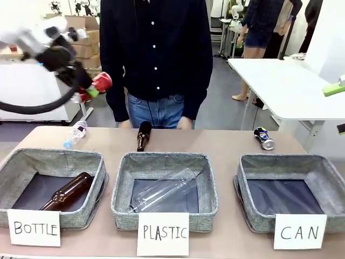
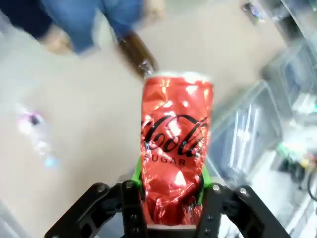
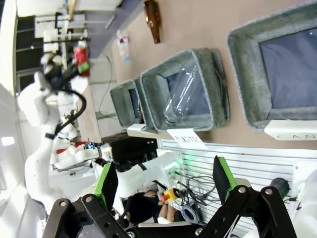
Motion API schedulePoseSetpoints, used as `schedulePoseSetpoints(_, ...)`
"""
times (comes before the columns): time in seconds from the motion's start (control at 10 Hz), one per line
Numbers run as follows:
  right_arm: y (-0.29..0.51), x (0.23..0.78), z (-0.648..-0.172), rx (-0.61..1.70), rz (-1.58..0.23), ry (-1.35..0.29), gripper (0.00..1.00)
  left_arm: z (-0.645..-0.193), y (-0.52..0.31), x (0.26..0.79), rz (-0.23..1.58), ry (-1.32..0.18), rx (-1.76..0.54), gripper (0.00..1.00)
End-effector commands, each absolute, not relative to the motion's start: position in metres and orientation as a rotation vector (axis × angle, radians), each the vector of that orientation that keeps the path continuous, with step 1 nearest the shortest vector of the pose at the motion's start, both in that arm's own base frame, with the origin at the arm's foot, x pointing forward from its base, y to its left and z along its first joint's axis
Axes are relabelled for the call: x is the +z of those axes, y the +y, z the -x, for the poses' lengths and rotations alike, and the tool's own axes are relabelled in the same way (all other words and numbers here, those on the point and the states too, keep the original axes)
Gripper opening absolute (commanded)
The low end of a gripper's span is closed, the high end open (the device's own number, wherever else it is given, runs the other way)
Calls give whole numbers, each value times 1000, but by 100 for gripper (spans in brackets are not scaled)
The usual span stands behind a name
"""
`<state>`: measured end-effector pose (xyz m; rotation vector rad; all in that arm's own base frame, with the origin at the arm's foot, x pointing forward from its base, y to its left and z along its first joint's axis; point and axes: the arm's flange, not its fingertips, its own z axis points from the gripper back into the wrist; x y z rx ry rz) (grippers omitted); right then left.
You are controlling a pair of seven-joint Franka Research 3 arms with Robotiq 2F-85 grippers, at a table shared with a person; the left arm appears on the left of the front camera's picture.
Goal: Sort the can waste into the basket.
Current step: Pick up the can waste from the table and place it in the right Fabric basket.
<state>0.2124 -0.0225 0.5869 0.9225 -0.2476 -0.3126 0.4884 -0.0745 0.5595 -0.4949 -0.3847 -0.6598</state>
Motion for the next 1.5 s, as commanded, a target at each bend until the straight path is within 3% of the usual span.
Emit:
schedulePoseSetpoints(0.0, -22, 588, -213, -294, -944, -254, 100, -414, -25, 573, 620, -238, -771, 0)
schedulePoseSetpoints(0.4, -22, 588, -213, -294, -944, -254, 100, -281, -28, 576, 701, -336, -949, 0)
schedulePoseSetpoints(0.5, -22, 588, -213, -294, -944, -254, 100, -330, -16, 582, 693, -242, -867, 0)
schedulePoseSetpoints(0.7, -23, 587, -212, -312, -923, -248, 100, -330, -16, 582, 693, -242, -867, 0)
schedulePoseSetpoints(0.8, -22, 583, -215, -302, -873, -237, 100, -301, -20, 580, 689, -269, -896, 44)
schedulePoseSetpoints(1.1, -121, 614, -189, -527, -803, -455, 100, -368, -189, 592, 627, -336, -1287, 44)
schedulePoseSetpoints(1.4, -232, 621, -133, -795, -729, -589, 100, -369, -359, 603, 599, -325, -1460, 44)
